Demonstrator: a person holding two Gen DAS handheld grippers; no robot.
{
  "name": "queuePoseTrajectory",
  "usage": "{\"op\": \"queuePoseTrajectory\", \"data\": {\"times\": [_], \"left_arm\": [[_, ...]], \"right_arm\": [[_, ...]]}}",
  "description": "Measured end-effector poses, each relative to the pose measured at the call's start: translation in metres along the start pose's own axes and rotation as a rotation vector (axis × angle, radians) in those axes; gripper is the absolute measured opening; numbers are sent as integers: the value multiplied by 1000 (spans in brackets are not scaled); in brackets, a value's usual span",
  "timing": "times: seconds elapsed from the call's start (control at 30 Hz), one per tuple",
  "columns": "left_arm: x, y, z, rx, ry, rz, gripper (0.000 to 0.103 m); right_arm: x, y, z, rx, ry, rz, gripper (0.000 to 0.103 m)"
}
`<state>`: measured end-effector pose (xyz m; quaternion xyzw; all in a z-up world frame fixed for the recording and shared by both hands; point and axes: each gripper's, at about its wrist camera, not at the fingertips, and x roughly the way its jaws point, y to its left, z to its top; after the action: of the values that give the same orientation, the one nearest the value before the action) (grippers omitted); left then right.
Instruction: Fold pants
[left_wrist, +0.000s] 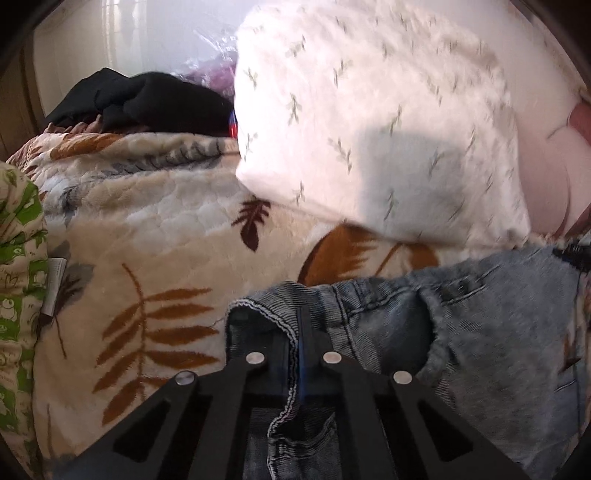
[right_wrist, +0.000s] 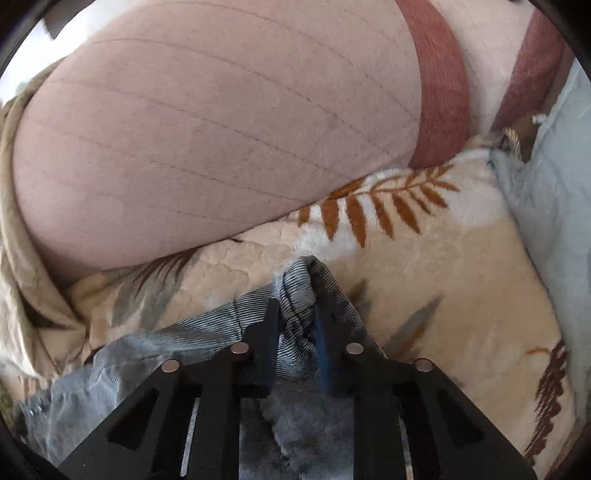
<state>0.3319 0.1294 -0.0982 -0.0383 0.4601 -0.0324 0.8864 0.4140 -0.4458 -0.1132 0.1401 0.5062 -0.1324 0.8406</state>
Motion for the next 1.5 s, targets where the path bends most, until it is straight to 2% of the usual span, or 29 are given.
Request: {"op": "queuePoseTrajectory", "data": {"times": [0.1,0.37,0.5,0.6,0.67,0.8,0.93,1.03,1.23,1.33,1.37,1.4,1.5], "left_arm": [[-24,-3,1,17,-42,-7,4],[-115,-1,-11,35,-157,-54,4],[-168,2,-50,22,-210,-89,4],[-194,4,-92,10,-216,-113,5],[-200,2,-122,9,-190,-123,5],[-197,-3,-186,30,-84,-112,5],[-191,-2,-223,41,-28,-98,5],[-190,-1,-234,31,-30,-85,5],[-200,-1,-239,27,-62,-84,5],[-205,3,-246,19,-71,-98,5],[-206,5,-248,13,-70,-97,5],[-207,6,-251,8,-70,-97,5],[-209,9,-257,7,-74,-97,6]], "right_arm": [[-34,3,-10,-5,-108,44,15],[-147,-26,-40,83,-299,215,15],[-192,-47,-69,121,-346,292,15],[-211,-75,-110,166,-362,335,15],[-209,-93,-137,207,-346,355,15],[-197,-133,-193,308,-295,356,15],[-182,-168,-236,424,-234,384,15],[-171,-176,-257,455,-185,393,15],[-156,-184,-284,478,-91,353,18],[-162,-184,-289,419,-90,319,24],[-163,-184,-290,408,-85,305,34],[-163,-184,-290,407,-75,297,38],[-163,-189,-292,426,-62,313,43]]}}
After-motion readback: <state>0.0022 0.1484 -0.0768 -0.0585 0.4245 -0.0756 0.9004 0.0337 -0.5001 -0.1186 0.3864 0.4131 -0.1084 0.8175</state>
